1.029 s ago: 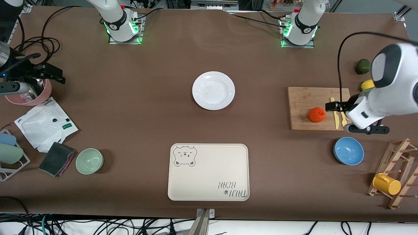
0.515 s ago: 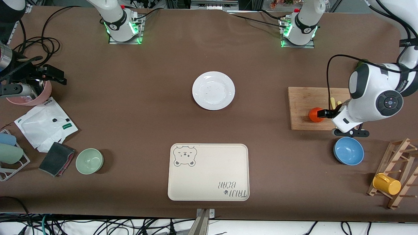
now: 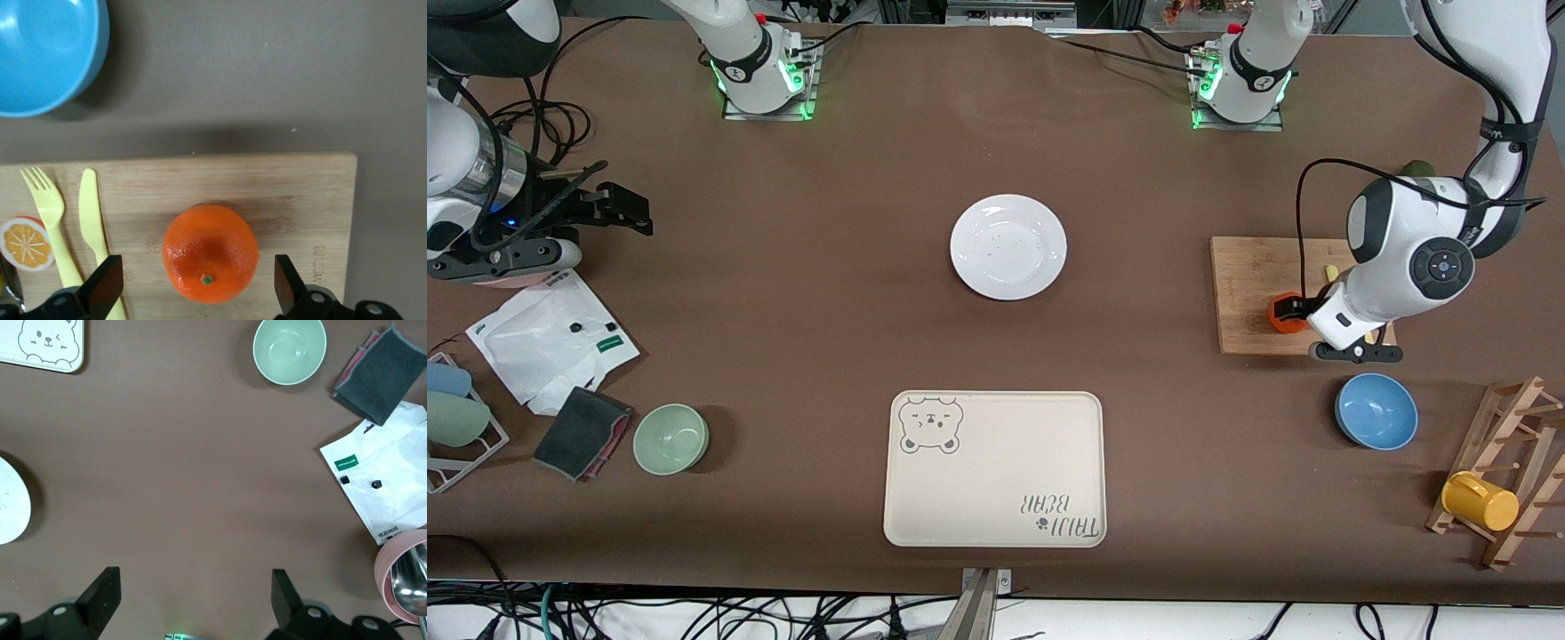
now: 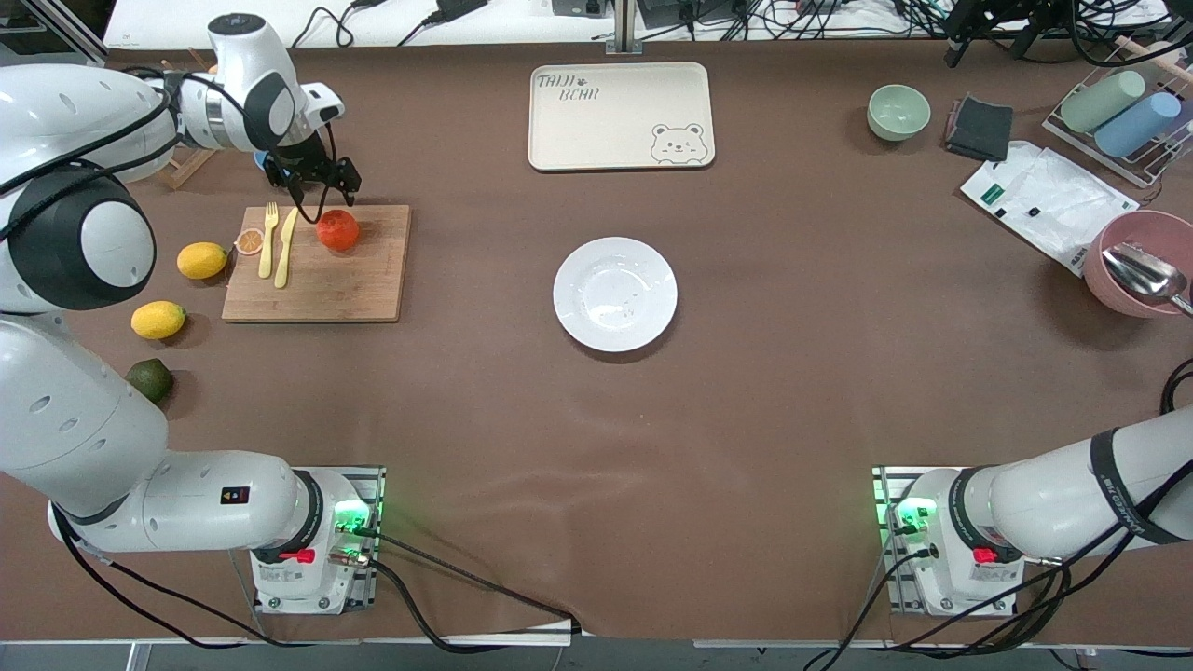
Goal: Place orange and plate with both arms
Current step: 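Reach the left gripper down to the orange on the cutting board, then close the left gripper around the orange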
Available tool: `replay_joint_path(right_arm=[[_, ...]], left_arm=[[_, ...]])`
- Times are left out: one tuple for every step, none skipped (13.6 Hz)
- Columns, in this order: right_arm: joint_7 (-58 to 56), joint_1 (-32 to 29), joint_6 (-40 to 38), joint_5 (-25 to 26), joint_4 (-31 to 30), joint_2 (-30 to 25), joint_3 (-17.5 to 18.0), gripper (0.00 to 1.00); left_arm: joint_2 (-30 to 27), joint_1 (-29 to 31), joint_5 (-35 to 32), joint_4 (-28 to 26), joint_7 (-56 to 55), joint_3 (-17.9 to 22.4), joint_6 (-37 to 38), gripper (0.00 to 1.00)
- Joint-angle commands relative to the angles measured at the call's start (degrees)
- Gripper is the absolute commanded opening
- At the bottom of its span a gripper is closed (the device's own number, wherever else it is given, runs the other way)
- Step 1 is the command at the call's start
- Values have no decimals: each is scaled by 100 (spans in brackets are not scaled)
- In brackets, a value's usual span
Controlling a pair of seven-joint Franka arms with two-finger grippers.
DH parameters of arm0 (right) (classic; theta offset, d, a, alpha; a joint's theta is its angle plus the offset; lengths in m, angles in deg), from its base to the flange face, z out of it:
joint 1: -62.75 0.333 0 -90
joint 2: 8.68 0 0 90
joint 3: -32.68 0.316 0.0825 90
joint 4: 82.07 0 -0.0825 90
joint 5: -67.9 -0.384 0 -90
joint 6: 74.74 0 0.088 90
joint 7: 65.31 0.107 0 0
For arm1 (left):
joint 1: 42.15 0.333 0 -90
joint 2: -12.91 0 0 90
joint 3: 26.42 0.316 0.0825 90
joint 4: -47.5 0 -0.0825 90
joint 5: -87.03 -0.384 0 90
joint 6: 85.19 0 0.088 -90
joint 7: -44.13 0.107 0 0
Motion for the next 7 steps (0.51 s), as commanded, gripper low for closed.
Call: replay_joint_path(right_arm=[[175, -29, -26, -184, 91, -297, -143, 100], [194, -29, 70, -194, 74, -360, -152, 100], [211, -12, 89, -185, 65, -308, -135, 100], [403, -12, 124, -211, 39, -203, -117, 100], [509, -3, 28, -211, 65, -115, -99, 100], [536, -3, 71, -159, 74, -192, -38, 100], [510, -12, 106, -185, 91, -202, -46, 100]], left_arm=[[-222, 56, -152, -379, 80, -32, -317, 100], [-178, 56, -152, -449, 71, -32, -475, 100], [-160, 64, -161, -467, 71, -32, -529, 100], [-134, 64, -161, -494, 71, -32, -564, 100], [-107, 73, -161, -503, 71, -32, -608, 100], [-64, 82, -161, -564, 71, -32, -670, 100], [-46, 99, -161, -634, 71, -32, -801, 100]])
